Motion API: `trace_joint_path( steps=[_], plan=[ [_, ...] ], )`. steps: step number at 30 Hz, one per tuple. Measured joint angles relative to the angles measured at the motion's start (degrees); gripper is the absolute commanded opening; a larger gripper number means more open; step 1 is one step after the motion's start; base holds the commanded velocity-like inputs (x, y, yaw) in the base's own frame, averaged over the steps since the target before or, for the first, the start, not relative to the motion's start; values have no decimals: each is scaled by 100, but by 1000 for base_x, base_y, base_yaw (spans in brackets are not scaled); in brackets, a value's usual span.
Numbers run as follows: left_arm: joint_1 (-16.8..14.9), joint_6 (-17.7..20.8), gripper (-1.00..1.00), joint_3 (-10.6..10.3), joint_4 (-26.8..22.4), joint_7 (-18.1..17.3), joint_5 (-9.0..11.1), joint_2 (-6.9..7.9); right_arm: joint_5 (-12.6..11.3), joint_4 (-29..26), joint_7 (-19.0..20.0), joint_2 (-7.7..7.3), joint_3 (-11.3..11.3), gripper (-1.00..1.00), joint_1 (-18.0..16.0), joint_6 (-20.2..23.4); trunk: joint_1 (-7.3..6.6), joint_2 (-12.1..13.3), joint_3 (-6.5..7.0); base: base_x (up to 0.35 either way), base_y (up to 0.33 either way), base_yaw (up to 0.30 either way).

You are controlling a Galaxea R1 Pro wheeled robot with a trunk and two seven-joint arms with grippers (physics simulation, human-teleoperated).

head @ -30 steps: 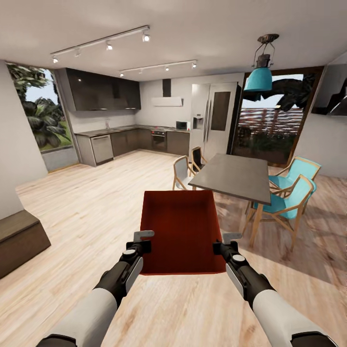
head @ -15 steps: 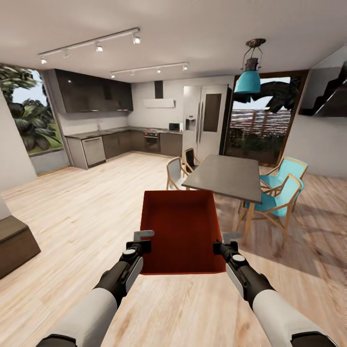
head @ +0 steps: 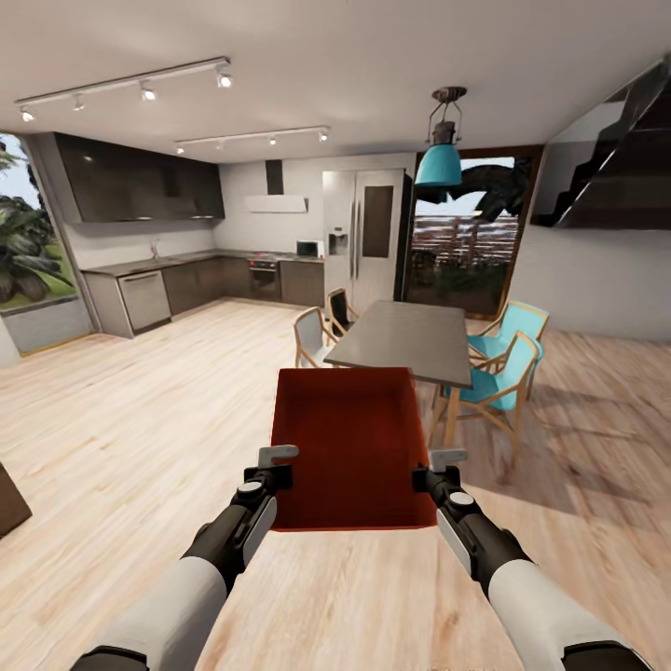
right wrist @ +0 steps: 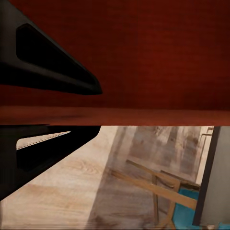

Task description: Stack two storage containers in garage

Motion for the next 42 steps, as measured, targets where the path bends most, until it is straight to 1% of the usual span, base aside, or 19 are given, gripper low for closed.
trace_joint_path(
  steps=[22,28,42],
  plan=[
    [-1,0,-100,-7,-7,5,6,0,-7,-11,0,-4,6,-100,0,0,0,-2,52,0,0,-274],
    [1,1,-100,-5,-10,7,7,1,-3,-3,-3,1,3,-100,-2,-3,1,-2,54,0,0,-64],
    [-1,1,-100,-7,-6,3,5,0,-10,-8,-4,-5,11,-100,0,0,1,-2,54,0,0,-277]
  ],
)
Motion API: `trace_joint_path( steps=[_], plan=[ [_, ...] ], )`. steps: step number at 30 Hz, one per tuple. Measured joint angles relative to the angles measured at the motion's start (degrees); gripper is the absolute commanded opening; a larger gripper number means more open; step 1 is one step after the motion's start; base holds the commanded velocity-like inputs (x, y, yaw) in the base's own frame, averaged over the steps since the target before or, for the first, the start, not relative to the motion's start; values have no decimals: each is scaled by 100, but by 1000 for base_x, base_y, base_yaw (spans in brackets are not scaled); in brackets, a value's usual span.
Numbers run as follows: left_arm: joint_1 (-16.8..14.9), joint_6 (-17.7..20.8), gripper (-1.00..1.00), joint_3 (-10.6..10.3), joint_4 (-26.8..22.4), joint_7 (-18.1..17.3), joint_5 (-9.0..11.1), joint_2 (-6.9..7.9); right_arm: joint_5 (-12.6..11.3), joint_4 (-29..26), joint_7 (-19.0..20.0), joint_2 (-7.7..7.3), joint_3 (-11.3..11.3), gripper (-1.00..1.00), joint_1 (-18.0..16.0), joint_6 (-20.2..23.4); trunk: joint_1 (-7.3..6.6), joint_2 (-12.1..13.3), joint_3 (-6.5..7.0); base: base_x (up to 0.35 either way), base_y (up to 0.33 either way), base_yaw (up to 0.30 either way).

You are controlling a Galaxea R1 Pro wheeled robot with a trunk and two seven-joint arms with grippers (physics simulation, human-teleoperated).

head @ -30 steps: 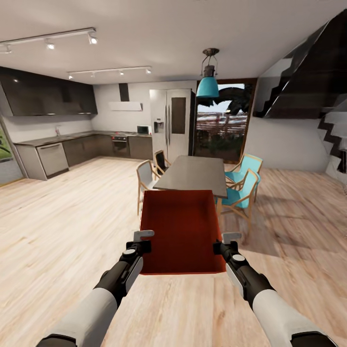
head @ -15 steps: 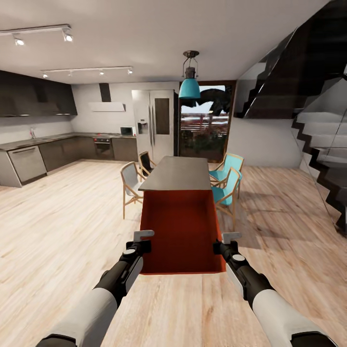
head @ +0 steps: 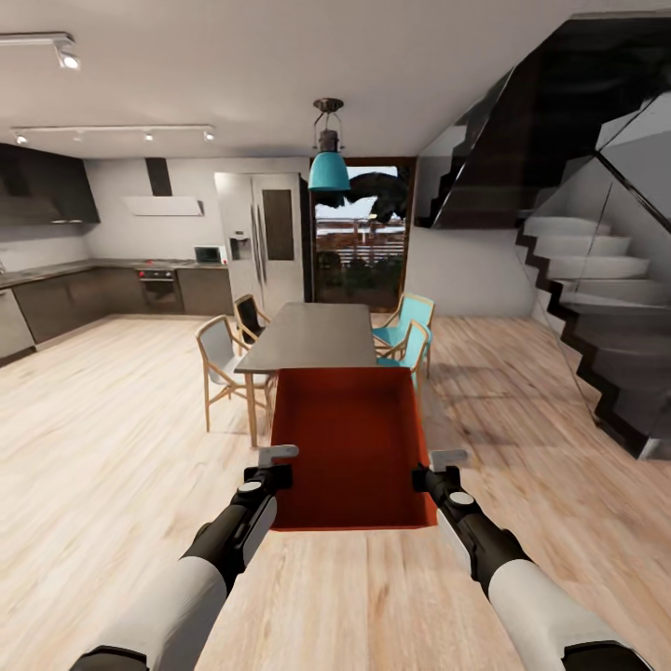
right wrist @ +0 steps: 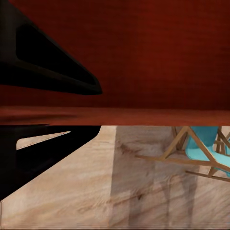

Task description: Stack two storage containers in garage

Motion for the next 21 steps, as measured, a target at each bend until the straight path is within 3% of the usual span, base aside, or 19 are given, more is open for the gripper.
trace_joint_path(
  steps=[21],
  plan=[
    [1,1,-100,-1,3,1,6,0,3,6,5,-1,-2,-100,-1,0,0,0,0,0,0,-284]
  ],
)
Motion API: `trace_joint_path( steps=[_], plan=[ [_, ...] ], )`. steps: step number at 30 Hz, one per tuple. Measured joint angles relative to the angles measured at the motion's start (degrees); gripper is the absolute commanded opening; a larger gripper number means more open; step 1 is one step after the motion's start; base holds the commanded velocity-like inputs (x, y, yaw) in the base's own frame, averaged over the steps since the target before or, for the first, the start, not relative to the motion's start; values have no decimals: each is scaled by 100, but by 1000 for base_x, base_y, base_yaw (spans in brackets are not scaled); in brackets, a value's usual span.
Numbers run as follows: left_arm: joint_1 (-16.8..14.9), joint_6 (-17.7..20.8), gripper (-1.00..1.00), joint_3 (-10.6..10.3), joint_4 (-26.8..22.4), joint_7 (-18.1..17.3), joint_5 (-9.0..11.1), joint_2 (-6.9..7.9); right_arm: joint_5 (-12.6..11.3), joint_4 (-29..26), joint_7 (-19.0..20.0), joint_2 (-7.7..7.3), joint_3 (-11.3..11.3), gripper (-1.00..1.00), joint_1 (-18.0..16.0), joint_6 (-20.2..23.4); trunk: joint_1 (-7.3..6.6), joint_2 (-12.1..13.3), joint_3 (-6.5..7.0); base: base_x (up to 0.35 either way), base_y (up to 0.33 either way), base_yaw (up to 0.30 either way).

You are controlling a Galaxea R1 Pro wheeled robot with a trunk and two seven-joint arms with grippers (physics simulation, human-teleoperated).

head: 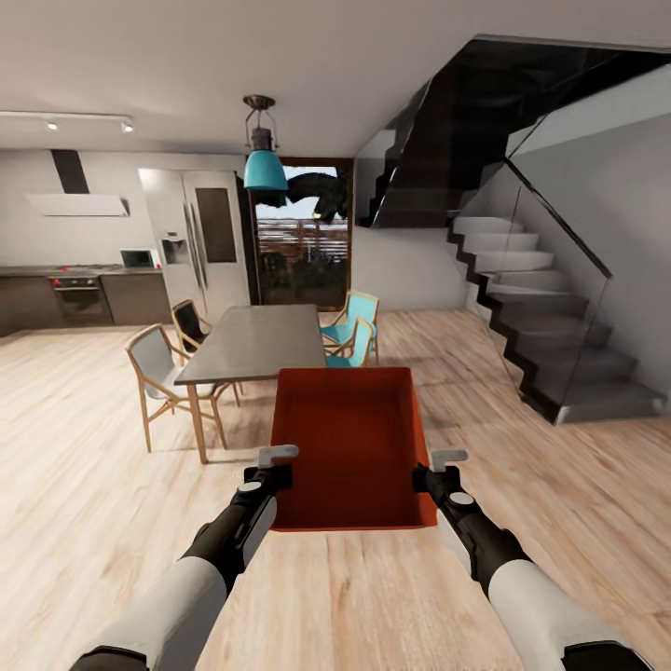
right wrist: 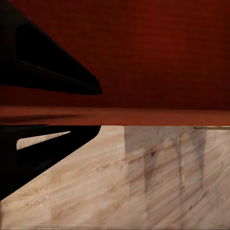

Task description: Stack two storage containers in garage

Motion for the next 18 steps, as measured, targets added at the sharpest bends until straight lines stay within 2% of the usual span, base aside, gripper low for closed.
trace_joint_path(
  steps=[18],
  plan=[
    [0,-1,-100,-4,0,5,6,0,-3,0,-3,0,3,-100,0,0,0,0,0,0,0,-284]
  ],
)
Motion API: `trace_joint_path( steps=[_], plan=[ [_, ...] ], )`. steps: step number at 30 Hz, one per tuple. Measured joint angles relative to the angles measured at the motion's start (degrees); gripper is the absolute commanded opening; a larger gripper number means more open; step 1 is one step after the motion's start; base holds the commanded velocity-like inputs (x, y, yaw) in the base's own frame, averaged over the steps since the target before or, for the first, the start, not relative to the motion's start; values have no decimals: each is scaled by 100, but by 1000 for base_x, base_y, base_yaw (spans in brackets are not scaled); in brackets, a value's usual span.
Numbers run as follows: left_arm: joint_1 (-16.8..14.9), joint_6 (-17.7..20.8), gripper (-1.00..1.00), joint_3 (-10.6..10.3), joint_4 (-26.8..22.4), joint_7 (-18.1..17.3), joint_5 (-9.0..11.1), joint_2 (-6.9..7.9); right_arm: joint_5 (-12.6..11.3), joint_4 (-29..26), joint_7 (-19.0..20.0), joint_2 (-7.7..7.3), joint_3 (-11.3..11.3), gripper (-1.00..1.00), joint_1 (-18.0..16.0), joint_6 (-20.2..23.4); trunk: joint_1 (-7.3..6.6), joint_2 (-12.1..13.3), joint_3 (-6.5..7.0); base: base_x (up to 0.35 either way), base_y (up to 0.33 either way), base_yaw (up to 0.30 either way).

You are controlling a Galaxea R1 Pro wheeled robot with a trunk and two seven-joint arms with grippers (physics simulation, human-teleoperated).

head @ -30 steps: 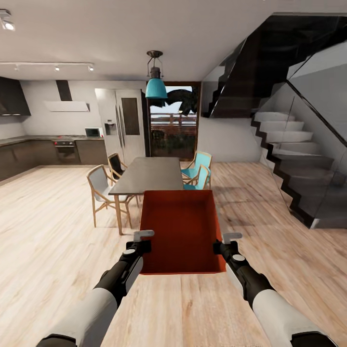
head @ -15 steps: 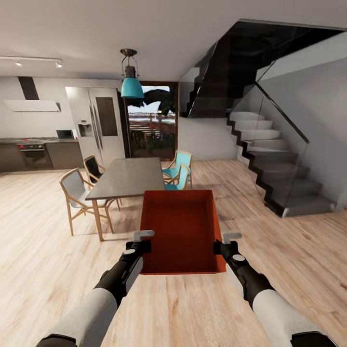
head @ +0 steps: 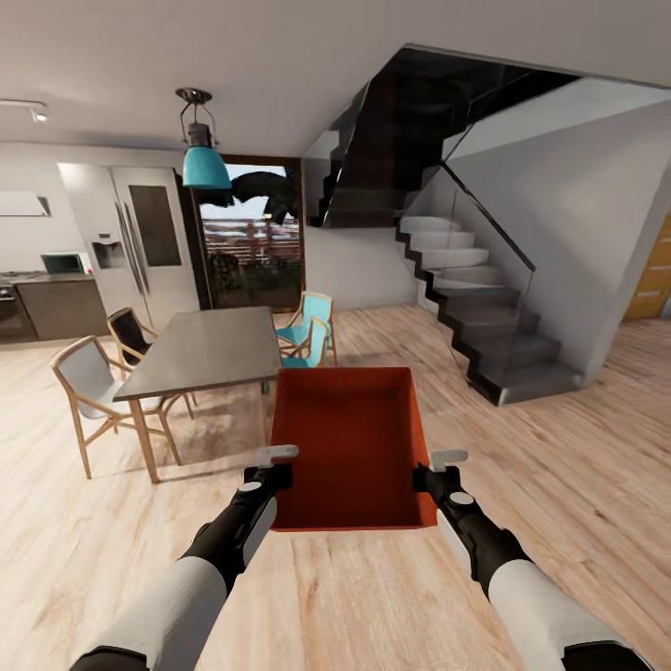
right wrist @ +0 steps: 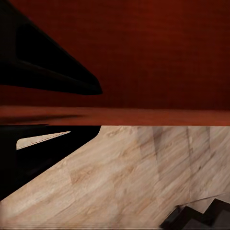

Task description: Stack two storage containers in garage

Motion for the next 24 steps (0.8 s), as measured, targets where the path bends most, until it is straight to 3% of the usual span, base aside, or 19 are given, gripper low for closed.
trace_joint_path(
  steps=[24],
  plan=[
    [3,4,-100,-12,-25,7,16,0,10,-12,9,-4,-5,-100,-2,0,0,0,0,0,0,-284]
  ],
)
